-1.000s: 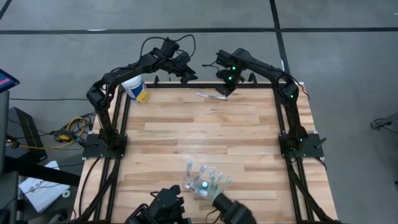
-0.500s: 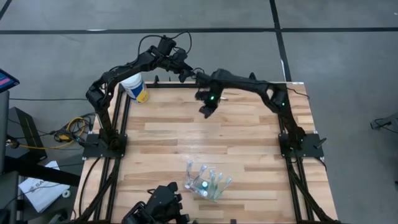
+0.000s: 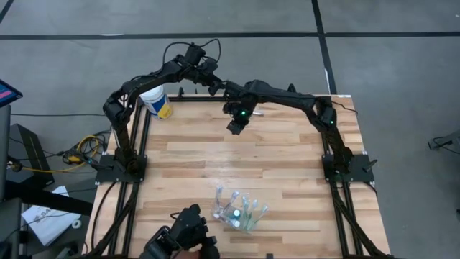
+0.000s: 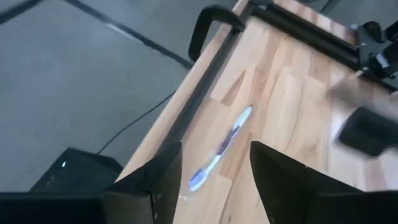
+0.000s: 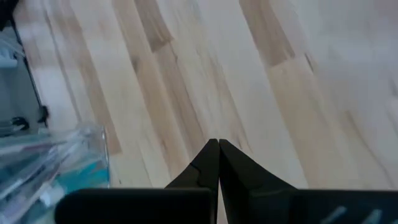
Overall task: Pick & Place toothbrushing station
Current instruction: Put the purple toothbrush in the transparent organizer
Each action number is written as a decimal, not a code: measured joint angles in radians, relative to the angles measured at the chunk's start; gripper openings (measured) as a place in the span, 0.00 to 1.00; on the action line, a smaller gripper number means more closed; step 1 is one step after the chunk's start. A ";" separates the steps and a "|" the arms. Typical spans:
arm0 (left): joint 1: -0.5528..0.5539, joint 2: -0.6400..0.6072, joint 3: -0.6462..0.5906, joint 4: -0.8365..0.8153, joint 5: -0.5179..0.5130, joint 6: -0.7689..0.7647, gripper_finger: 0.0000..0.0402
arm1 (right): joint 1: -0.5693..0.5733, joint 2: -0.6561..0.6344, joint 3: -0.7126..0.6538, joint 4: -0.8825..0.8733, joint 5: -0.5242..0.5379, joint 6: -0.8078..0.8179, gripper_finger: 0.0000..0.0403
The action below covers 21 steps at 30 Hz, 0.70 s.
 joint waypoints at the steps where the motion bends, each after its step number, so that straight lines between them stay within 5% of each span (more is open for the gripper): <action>1: 0.005 0.007 0.000 -0.003 -0.009 0.000 0.44 | -0.002 -0.011 0.000 -0.018 -0.002 -0.013 0.00; 14: 0.041 0.023 0.000 -0.016 -0.011 0.000 0.31 | -0.171 -0.048 -0.001 -0.096 -0.023 -0.095 0.00; 21: -0.055 0.120 -0.001 0.039 -0.048 -0.017 0.06 | -0.264 -0.186 0.001 -0.094 -0.073 -0.098 0.00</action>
